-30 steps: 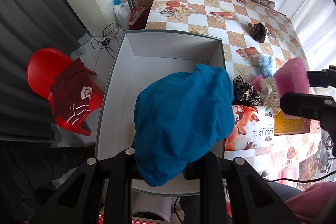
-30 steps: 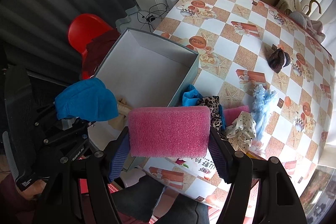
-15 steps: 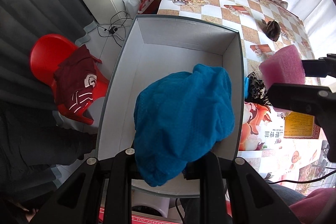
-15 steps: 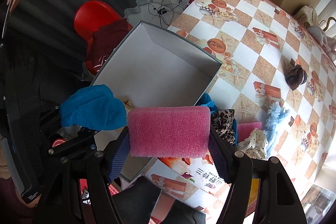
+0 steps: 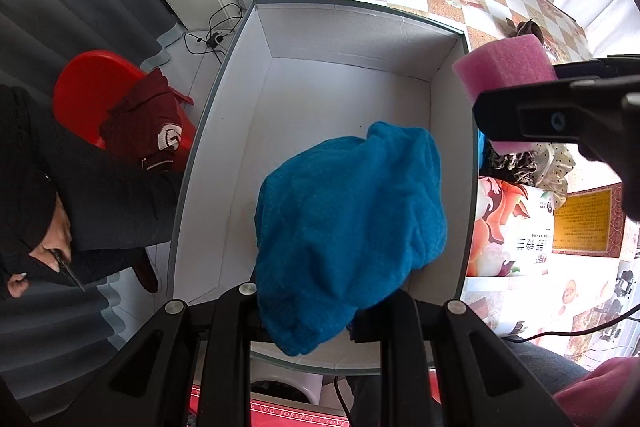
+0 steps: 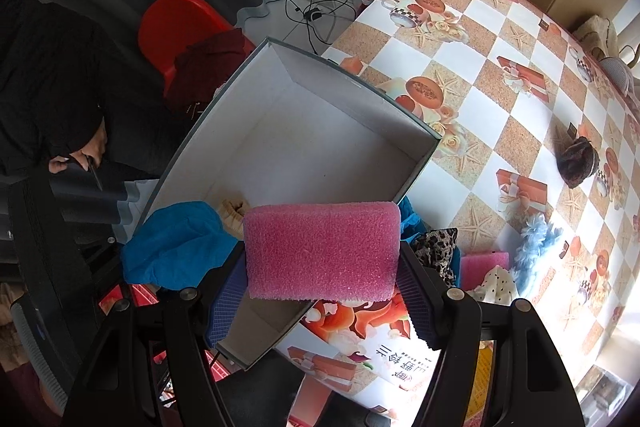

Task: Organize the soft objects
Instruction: 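Carry the blue cloth and pink sponge over the box with both tools, then open both tools to release the cloth and sponge into the box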

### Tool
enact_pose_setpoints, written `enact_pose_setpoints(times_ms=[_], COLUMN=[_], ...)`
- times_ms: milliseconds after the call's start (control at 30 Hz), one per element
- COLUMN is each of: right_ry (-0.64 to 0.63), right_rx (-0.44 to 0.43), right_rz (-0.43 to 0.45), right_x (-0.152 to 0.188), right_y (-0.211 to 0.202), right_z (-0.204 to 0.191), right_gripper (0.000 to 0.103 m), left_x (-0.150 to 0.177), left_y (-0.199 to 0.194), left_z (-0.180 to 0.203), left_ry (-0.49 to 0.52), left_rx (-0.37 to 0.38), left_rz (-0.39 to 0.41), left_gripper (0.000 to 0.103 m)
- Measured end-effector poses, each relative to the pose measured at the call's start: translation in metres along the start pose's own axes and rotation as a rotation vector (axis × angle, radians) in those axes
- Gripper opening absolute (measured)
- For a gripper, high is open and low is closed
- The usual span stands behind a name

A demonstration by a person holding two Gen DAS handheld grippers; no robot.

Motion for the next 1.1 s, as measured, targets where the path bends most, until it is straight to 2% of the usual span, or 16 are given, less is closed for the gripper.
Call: enact_pose_setpoints(times_ms=[267, 300, 367, 400, 433, 467, 567, 633, 733, 900, 1000, 1100], right_ry=[0.007, 0.012, 0.028, 0.036, 0.044, 0.055, 0.125, 0.18, 0.275, 0.463, 0.545, 0.599], right_rx=[-0.01, -0.02, -0.046, -0.053, -0.044, -0.032, -0.062, -0.07, -0.094, -0.09, -0.029, 0.08], right_rz=[-0.029, -0.033, -0.036, -0.037, -0.041, -0.042, -0.043, -0.05, -0.055, -0.065, -0.079, -0.114], right_x=[-0.006, -0.007, -0.009, -0.01, -0.011, -0.011, -0.01, -0.007, 0.002, 0.039, 0.068, 0.095], right_y=[0.018, 0.021, 0.024, 0.026, 0.027, 0.026, 0.017, 0.004, -0.026, -0.085, -0.108, -0.102], right_z=[0.0, -0.001, -0.001, 0.0, 0.002, 0.006, 0.02, 0.034, 0.066, 0.143, 0.194, 0.248], right_gripper=[0.071, 0.071, 0.074, 0.079, 0.098, 0.102, 0.102, 0.102, 0.102, 0.102, 0.102, 0.102], left_x=[0.001, 0.0, 0.001, 0.001, 0.0, 0.0, 0.0, -0.003, -0.015, -0.044, -0.053, -0.055], left_y=[0.009, 0.008, 0.008, 0.008, 0.006, 0.005, 0.003, 0.0, -0.011, -0.022, -0.023, -0.02], left_z=[0.002, 0.002, 0.0, 0.0, 0.0, -0.001, -0.003, 0.0, 0.007, 0.04, 0.069, 0.097], left_ry=[0.001, 0.002, 0.005, 0.003, -0.009, -0.022, -0.056, -0.098, -0.117, -0.044, 0.027, 0.084], left_rx=[0.002, -0.001, -0.019, -0.022, -0.015, -0.008, 0.016, 0.068, 0.122, 0.178, 0.191, 0.196], left_rz=[-0.009, -0.003, 0.003, 0.006, 0.016, 0.021, 0.013, 0.008, 0.029, 0.059, 0.057, 0.037], left_gripper=[0.025, 0.03, 0.05, 0.067, 0.08, 0.084, 0.087, 0.095, 0.095, 0.095, 0.095, 0.095])
Point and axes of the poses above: each gripper's, at about its wrist camera, not at the fingertips, and y roughly the way its jaws point, z to its right, x to its underside, the point moved 8 cm from there along y, roughly the way its jaws point, and after that the axes turned 11 degrees about z, right-handed, at the moved point
